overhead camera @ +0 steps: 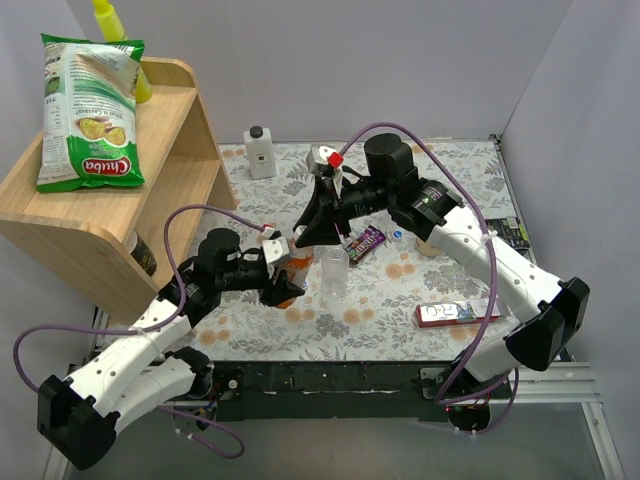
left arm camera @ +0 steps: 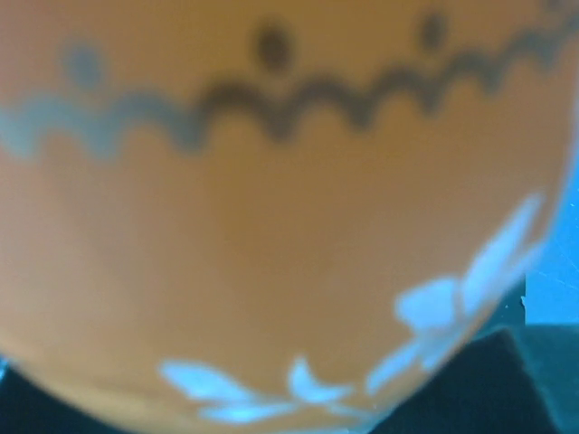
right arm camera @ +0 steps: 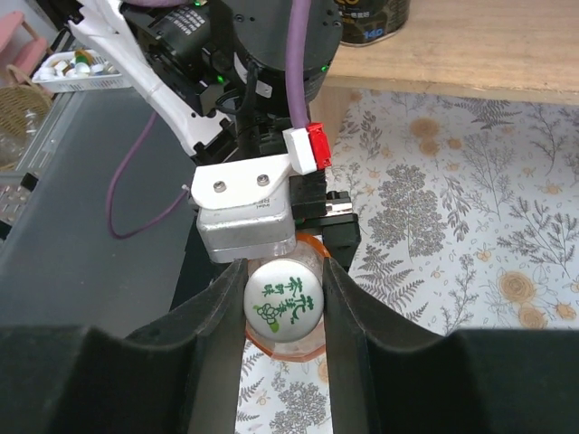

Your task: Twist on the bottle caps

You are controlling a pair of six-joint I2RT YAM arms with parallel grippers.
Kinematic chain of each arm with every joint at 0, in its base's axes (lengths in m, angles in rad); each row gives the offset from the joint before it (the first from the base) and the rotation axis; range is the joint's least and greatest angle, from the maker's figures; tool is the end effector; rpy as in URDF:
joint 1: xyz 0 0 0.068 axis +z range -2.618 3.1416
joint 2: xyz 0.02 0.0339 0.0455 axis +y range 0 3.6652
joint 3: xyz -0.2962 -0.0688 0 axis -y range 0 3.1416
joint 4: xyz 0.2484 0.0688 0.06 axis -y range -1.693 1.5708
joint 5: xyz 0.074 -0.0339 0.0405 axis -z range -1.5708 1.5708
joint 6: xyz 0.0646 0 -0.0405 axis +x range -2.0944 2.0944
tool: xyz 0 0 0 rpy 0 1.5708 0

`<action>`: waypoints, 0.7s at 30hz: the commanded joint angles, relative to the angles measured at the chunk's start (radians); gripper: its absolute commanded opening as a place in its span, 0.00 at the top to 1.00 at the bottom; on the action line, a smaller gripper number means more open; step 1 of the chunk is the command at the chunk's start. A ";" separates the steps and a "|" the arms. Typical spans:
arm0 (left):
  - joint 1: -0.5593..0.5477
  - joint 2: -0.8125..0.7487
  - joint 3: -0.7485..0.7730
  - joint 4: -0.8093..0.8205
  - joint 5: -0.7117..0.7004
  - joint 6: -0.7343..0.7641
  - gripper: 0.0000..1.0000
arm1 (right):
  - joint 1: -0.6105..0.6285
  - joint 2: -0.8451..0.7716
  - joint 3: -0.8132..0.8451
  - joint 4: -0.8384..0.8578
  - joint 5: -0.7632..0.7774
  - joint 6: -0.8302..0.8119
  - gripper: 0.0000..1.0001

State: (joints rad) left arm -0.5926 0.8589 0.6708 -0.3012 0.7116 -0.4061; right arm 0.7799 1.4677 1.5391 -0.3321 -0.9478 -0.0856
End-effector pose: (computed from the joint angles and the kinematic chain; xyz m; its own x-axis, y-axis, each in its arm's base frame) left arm 0.1342 -0.1412 0.2925 -0.7141 0.1202 -0.6896 0.6738 0.3850 -0.6307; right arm 0.2055 0.2770 0.4569 -0.0998 -0.1689 -0.9806 -0.9803 -0.1520 0.1260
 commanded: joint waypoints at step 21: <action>0.008 -0.032 -0.039 -0.194 -0.737 -0.068 0.02 | -0.088 0.422 0.613 -0.285 0.428 -0.368 0.99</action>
State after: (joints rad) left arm -0.5896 0.8627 0.6617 -0.3611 0.0731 -0.4355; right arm 0.7441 1.8721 2.0609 -0.6991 -0.6746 -0.3149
